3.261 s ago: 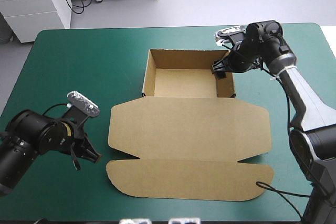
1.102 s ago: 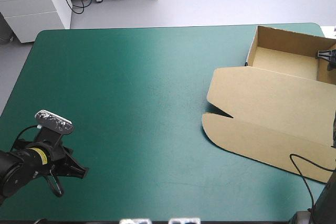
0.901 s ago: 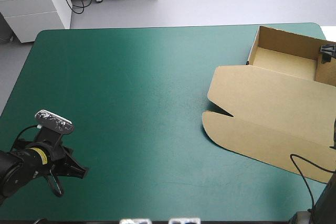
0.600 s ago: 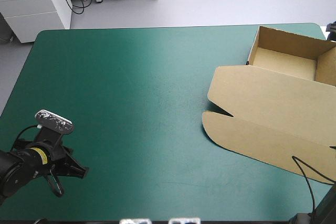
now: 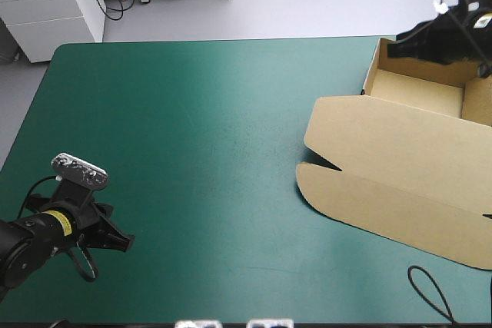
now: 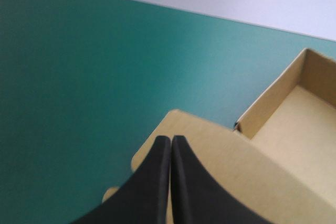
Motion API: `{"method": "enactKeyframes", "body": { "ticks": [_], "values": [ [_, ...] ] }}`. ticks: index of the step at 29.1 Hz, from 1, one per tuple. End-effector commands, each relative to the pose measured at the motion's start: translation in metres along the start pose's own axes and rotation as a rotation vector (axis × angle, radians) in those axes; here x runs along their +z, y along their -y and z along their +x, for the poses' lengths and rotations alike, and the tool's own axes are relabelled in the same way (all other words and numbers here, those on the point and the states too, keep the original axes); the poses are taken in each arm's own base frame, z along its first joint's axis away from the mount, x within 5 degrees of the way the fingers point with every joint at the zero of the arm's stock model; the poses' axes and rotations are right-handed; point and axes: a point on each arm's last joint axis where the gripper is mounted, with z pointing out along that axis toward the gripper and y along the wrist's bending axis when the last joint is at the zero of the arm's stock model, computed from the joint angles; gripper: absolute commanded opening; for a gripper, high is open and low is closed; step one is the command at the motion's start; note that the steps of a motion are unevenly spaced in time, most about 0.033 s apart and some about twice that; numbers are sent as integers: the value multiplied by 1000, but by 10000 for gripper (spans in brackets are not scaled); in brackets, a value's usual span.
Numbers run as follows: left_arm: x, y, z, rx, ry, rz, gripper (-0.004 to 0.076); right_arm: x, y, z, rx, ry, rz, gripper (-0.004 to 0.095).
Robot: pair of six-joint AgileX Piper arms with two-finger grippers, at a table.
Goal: Fold the box
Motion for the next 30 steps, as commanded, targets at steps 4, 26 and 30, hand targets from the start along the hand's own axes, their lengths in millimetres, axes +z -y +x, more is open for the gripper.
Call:
{"method": "enactKeyframes", "body": {
  "ticks": [4, 26, 30],
  "values": [
    [-5, 0, -10, 39, 106, 1, -8, -28, -65, 65, -129, -23, -102, -10],
    [14, 10, 43, 16, 188, 67, -8, -60, -92, 277, -164, 170, -25, -19],
    [15, 13, 44, 1, 178, 92, -8, -56, -91, 292, -174, 149, -11, -19]
  ]
}}
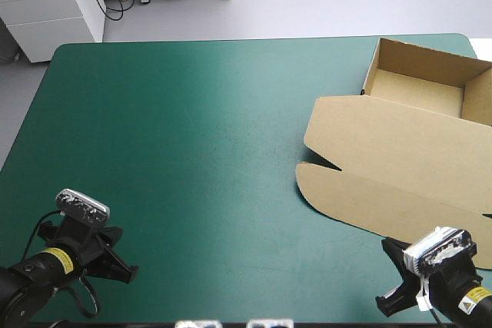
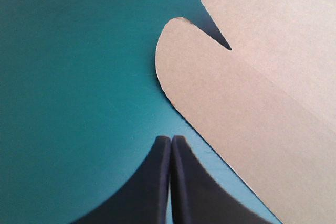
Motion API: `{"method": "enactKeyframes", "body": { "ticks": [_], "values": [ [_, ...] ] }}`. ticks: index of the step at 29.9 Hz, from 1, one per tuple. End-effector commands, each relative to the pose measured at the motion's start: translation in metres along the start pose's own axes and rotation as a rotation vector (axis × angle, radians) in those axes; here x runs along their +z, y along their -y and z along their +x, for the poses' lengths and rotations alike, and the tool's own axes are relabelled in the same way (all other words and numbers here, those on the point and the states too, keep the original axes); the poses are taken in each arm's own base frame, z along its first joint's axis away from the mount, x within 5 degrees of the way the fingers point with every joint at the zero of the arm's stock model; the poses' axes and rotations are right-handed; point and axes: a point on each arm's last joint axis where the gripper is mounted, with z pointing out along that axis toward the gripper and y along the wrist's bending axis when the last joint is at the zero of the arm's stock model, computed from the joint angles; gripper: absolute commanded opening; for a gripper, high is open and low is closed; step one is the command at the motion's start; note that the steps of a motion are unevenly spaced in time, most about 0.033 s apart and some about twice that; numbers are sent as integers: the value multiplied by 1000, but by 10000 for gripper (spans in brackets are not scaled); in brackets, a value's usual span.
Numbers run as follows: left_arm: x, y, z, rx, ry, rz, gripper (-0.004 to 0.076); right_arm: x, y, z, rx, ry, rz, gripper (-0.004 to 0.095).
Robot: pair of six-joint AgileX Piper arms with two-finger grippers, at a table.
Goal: Fold the box
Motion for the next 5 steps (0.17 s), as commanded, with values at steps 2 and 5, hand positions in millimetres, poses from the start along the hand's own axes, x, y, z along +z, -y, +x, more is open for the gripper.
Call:
{"method": "enactKeyframes", "body": {
  "ticks": [2, 5],
  "values": [
    [-5, 1, -9, -16, 60, 19, -8, 3, 2, 1, -6, 42, 26, -19],
    [-5, 1, -9, -11, 58, 17, -8, 5, 2, 3, -3, 31, 23, -19]
  ]
}}
